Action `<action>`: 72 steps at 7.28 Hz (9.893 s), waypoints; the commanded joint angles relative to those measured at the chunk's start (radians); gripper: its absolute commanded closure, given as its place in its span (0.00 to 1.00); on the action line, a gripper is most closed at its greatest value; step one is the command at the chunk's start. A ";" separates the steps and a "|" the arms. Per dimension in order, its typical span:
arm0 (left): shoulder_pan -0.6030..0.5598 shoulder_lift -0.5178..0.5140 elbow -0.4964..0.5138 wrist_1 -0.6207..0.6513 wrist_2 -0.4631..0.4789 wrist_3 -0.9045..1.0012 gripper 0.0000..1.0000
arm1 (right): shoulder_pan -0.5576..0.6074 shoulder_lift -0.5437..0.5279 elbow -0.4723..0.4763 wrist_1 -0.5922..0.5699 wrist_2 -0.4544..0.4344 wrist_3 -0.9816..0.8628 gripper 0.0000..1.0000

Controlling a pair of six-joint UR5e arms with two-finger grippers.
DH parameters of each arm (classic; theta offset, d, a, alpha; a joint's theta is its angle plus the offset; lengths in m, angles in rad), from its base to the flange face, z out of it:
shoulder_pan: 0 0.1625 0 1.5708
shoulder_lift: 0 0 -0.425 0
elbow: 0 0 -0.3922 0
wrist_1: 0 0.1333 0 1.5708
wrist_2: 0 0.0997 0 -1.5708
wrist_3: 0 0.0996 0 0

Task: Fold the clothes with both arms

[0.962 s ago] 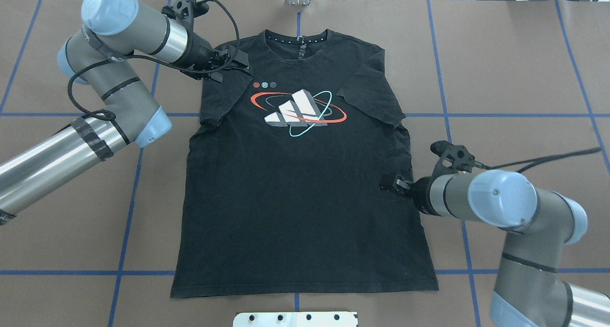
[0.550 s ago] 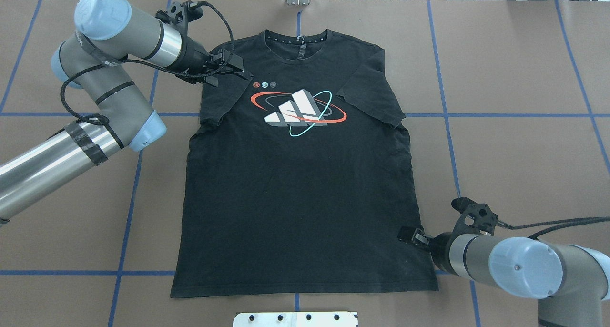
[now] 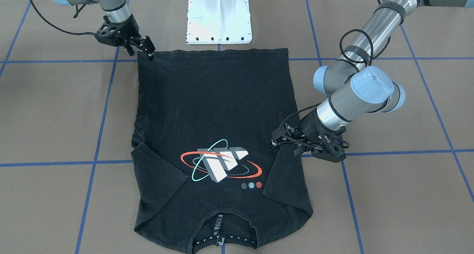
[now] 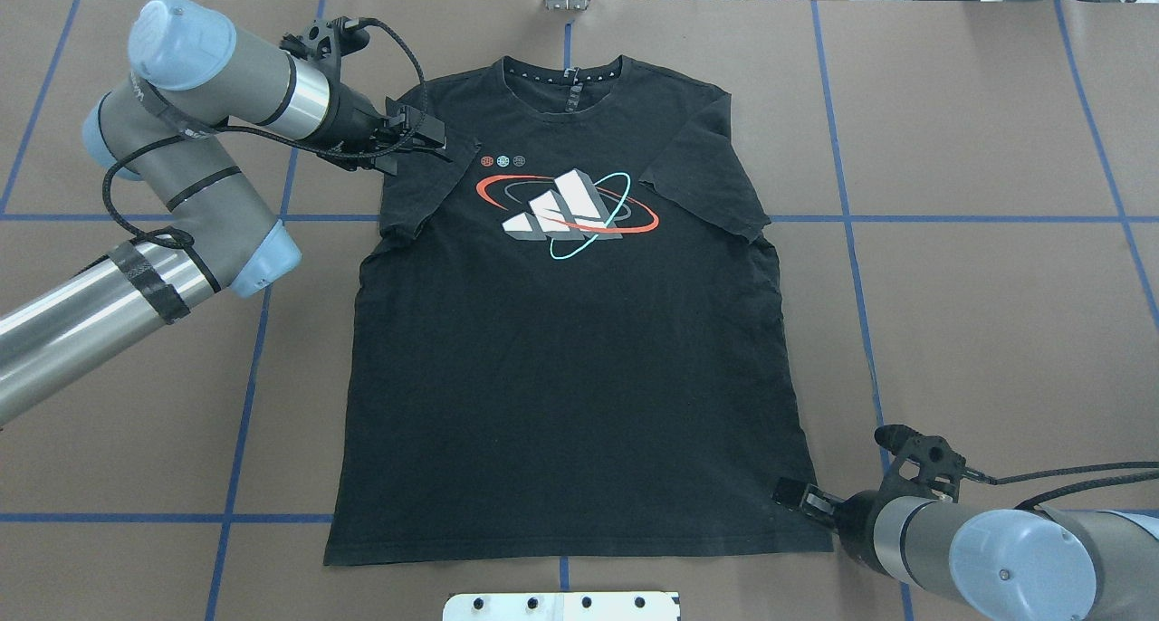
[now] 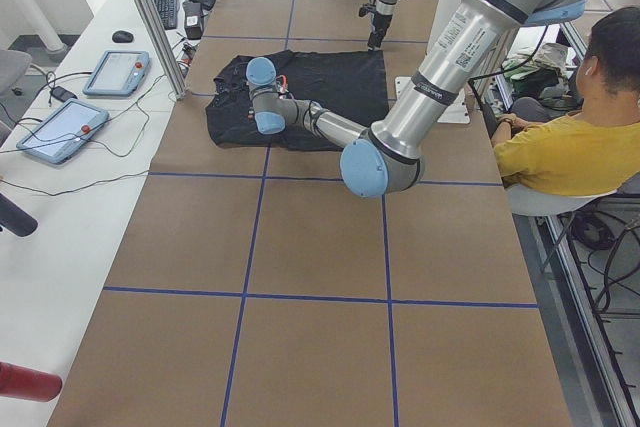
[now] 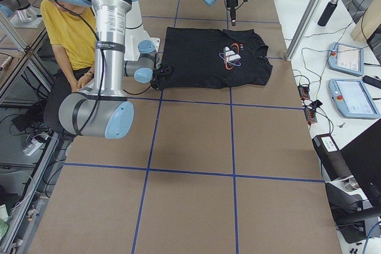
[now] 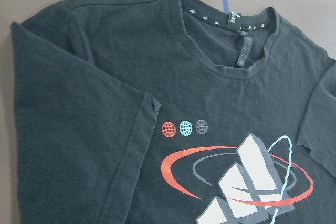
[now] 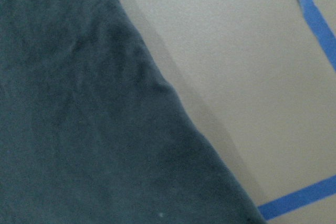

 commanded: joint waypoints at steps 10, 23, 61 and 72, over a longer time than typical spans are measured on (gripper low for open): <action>0.003 0.003 0.025 -0.001 0.000 0.010 0.01 | -0.051 -0.006 0.015 -0.049 -0.032 0.022 0.31; 0.323 0.356 -0.551 0.251 0.324 -0.552 0.09 | -0.083 -0.054 0.101 -0.049 -0.042 0.036 1.00; 0.122 0.399 -0.733 0.385 0.266 -0.545 1.00 | 0.527 0.443 0.110 -0.672 0.369 -0.229 1.00; -0.060 0.020 0.005 0.134 0.272 -0.395 1.00 | 0.797 0.819 -0.758 -0.368 0.494 -0.518 1.00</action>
